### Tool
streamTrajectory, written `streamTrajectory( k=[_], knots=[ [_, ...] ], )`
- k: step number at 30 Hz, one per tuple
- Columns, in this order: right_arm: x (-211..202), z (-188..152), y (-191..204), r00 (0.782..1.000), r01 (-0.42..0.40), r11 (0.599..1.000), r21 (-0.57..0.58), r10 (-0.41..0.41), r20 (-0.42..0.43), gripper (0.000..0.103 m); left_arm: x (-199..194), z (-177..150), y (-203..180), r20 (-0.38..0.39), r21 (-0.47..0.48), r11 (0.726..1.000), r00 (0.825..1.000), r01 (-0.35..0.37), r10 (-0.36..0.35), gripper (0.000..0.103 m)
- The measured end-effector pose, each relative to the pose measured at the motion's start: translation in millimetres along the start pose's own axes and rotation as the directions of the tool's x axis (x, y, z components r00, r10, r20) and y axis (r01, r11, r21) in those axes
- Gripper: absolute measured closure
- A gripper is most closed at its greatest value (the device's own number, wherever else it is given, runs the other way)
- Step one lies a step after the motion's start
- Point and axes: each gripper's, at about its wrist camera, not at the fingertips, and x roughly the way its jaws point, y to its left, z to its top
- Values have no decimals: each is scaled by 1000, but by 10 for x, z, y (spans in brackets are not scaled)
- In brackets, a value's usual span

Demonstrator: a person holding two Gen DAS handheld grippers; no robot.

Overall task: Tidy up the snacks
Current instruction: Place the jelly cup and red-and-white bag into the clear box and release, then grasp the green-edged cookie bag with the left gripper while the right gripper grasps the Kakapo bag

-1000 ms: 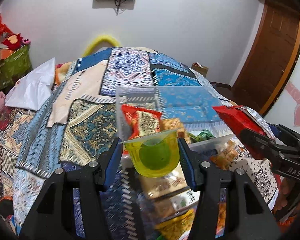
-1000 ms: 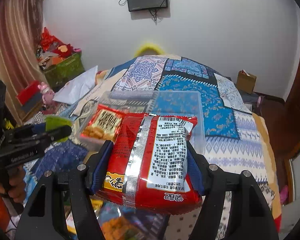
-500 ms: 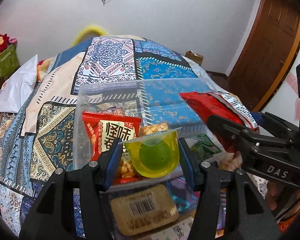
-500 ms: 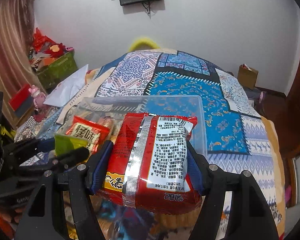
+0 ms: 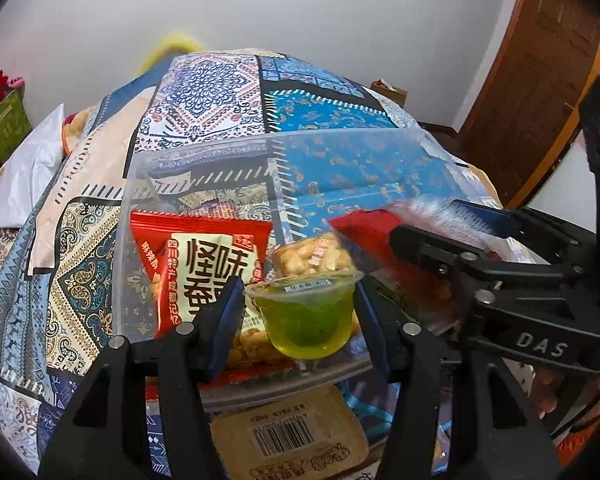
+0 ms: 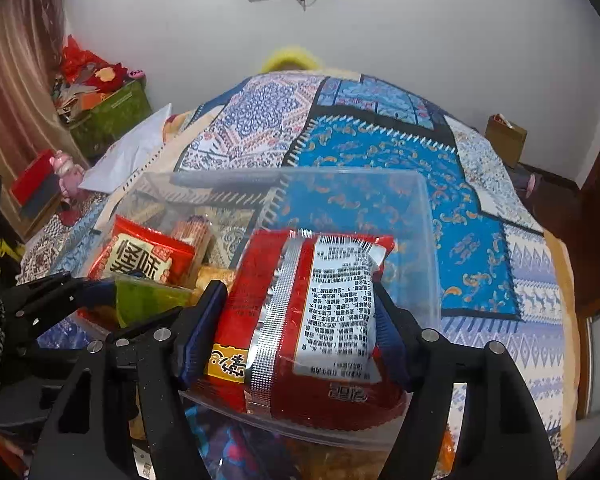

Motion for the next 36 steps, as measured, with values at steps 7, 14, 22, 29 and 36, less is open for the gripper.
streamTrajectory(
  k=[7, 14, 22, 29, 36],
  knots=[
    [-209, 32, 3, 1000, 6, 1000, 9, -6, 28, 34, -259, 31, -19, 37, 7, 1000, 999, 9, -9, 42],
    [-638, -43, 73, 996, 12, 1000, 0, -12, 86, 34, -765, -20, -7, 96, 3, 1000, 995, -4, 3, 39],
    [-1132, -383, 273, 992, 6, 1000, -24, -3, 127, 34, -1293, -380, 71, 108, -4, 1000, 994, -31, 31, 37],
    [-1292, -719, 455, 993, -18, 1000, -22, 21, 120, 32, -1435, -919, 123, 49, -31, 999, 998, -38, 40, 36],
    [-1304, -1046, 580, 995, -43, 999, -11, 43, 85, 32, -1329, -1432, 21, -41, -46, 997, 998, -56, 54, 36]
  ],
)
